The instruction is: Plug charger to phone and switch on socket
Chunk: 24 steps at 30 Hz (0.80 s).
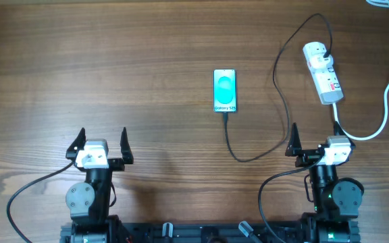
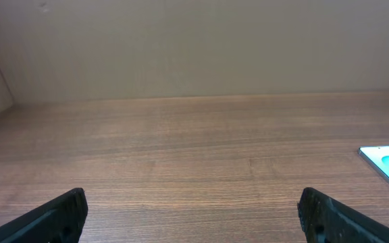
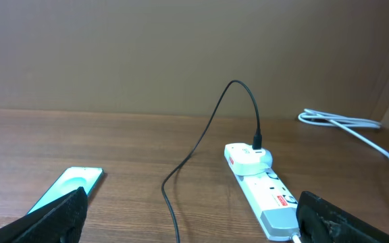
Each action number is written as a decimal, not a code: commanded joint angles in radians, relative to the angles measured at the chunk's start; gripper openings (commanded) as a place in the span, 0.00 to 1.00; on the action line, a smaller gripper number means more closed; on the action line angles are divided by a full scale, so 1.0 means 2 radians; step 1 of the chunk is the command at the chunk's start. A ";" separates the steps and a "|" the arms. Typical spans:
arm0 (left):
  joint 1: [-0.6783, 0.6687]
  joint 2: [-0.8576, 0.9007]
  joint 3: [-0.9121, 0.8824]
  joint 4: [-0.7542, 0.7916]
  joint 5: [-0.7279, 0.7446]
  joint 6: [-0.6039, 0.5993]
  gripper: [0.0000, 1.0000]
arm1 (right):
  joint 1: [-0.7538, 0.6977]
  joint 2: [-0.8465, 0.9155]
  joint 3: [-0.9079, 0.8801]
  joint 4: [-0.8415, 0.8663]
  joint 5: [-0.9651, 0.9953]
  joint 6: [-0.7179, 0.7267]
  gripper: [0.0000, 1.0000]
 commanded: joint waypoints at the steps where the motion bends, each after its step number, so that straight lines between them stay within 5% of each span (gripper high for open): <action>1: 0.004 -0.002 -0.004 -0.002 -0.001 0.010 1.00 | 0.002 -0.005 -0.001 0.000 0.011 0.006 1.00; 10: 0.004 -0.002 -0.004 -0.002 -0.001 0.010 1.00 | 0.002 -0.005 -0.001 0.000 0.012 0.051 1.00; 24: 0.004 -0.002 -0.004 -0.002 -0.001 0.010 1.00 | 0.002 -0.005 -0.001 0.000 0.006 0.007 1.00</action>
